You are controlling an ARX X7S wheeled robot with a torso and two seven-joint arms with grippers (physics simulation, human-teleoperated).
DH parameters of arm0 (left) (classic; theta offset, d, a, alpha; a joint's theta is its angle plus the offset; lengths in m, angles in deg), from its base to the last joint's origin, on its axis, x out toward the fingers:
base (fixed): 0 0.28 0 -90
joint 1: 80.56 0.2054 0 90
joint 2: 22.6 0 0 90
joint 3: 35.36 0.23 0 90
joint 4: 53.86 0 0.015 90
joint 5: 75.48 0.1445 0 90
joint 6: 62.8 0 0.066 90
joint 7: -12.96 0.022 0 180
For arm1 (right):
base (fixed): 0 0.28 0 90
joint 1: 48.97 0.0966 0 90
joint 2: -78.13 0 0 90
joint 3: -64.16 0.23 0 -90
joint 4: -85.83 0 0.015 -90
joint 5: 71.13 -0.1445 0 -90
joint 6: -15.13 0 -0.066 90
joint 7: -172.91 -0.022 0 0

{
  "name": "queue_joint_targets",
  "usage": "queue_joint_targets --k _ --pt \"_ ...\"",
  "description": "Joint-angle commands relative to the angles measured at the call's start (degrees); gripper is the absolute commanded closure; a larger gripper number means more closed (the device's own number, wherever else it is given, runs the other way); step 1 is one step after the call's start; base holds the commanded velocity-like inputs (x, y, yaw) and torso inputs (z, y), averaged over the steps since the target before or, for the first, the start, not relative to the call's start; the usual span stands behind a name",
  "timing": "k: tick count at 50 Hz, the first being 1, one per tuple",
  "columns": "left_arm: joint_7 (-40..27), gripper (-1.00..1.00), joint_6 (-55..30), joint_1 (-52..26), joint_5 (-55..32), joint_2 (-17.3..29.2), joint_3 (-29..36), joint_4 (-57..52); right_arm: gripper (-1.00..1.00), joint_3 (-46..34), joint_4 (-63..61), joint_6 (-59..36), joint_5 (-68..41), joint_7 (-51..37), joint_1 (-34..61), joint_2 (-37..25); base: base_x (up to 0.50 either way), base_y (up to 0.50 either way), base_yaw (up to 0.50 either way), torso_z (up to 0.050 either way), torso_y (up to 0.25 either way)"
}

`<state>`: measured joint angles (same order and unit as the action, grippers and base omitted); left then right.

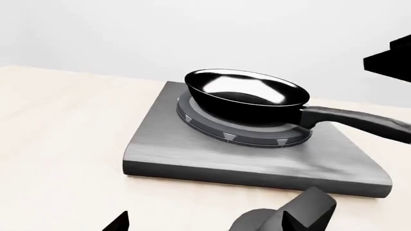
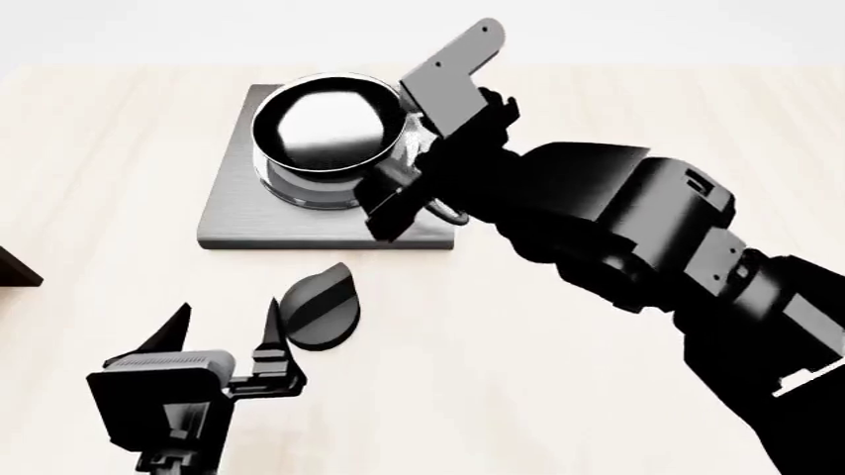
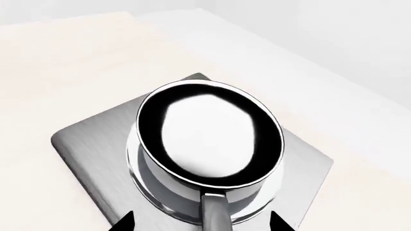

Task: Turn on the stove and put the frying pan on it.

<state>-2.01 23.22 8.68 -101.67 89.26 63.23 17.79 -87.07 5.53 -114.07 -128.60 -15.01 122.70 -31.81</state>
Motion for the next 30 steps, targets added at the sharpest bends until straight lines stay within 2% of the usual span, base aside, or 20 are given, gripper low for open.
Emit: queue_joint_targets --k 1,6,14,22,30 --pt "-1.98 -1.0 -0.29 -0.78 0.99 0.56 -0.9 -2.07 -1.0 3.6 -21.16 1.77 0.03 -10.21 -3.28 -11.96 0.0 0.0 0.0 0.0 0.0" --pt "-3.99 -1.0 0.15 -1.25 1.92 1.63 -2.86 -6.25 -1.0 7.5 -31.67 4.79 -0.51 -16.99 -6.58 -19.52 0.0 0.0 0.0 0.0 0.0" --pt "-5.43 -1.0 -0.25 -1.08 -1.25 3.39 -6.67 -11.31 -1.0 11.78 -46.24 12.59 0.51 -26.55 -16.63 -30.75 0.0 0.0 0.0 0.0 0.0" --pt "-7.25 -1.0 2.13 -0.43 -0.5 3.76 -10.15 -13.39 -1.0 14.11 -56.61 26.52 9.35 -37.16 -32.49 -42.13 0.0 0.0 0.0 0.0 0.0" --pt "-6.1 -1.0 9.67 0.8 -1.09 2.63 -14.03 -14.43 -1.0 14.9 -60.49 39.88 20.71 -46.48 -45.06 -51.3 0.0 0.0 0.0 0.0 0.0"
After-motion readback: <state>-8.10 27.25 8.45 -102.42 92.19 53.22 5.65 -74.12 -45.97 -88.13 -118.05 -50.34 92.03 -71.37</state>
